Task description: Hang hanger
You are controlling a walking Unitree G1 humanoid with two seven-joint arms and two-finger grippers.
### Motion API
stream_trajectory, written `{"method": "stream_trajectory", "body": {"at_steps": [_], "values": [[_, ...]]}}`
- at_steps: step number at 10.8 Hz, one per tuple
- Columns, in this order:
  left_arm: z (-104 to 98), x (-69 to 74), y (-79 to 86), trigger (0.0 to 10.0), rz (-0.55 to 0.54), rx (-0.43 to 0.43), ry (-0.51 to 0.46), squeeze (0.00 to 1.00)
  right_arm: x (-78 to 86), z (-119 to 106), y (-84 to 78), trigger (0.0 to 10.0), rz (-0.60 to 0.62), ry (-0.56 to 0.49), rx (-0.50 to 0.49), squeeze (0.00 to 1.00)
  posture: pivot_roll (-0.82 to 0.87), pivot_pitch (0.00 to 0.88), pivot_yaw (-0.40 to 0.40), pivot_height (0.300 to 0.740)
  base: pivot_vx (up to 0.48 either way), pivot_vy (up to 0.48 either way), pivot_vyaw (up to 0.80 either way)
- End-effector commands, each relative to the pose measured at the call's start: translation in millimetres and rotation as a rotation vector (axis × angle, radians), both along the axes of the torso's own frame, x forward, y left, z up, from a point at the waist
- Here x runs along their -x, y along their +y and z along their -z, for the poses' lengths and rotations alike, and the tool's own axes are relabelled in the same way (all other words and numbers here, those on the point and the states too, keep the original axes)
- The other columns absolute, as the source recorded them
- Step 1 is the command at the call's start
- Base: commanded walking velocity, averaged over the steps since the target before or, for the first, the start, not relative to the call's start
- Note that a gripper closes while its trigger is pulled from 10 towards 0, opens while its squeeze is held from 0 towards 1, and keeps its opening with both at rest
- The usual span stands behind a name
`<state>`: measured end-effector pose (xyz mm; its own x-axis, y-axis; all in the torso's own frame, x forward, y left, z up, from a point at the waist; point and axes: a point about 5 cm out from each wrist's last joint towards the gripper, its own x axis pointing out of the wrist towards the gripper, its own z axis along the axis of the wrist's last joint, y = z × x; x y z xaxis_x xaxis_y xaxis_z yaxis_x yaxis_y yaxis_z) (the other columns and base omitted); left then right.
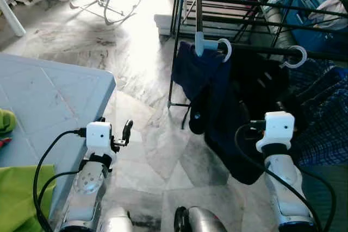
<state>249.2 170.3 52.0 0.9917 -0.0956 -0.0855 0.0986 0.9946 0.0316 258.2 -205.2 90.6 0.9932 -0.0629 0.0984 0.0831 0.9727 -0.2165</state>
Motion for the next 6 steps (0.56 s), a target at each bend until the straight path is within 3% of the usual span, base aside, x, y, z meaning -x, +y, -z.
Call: {"method": "stream_trajectory", "body": {"at_steps": [1, 4, 5, 6], "values": [[-8.1, -2.4, 2.4, 10.0, -0.006, -0.001, -0.036, 0.0, -0.6, -2.9, -1.4, 10.0, 0.005, -0.005, -0.003, 1.0, 0.03, 0.105, -0.067, 0.74, 0.0, -0.368, 0.0], [-7.0, -3.9, 0.6, 10.0, 0.002, -0.005, -0.026, 0.0, -5.3, -4.2, -0.6, 10.0, 0.006, -0.002, -0.02, 1.0, 0.03, 0.108, -0.069, 0.74, 0.0, -0.386, 0.0], [-6.5, -3.3, 0.2, 10.0, 0.002, -0.001, -0.024, 0.0, -5.8, -3.6, 1.5, 10.0, -0.005, 0.001, -0.022, 0.85, 0.03, 0.108, -0.069, 0.74, 0.0, -0.409, 0.0], [-6.2, -3.9, -0.2, 10.0, 0.002, 0.0, -0.024, 0.0, -8.0, -4.4, 4.6, 10.0, -0.03, 0.0, -0.03, 0.0, 0.03, 0.108, -0.071, 0.74, 0.0, -0.405, 0.0]]}}
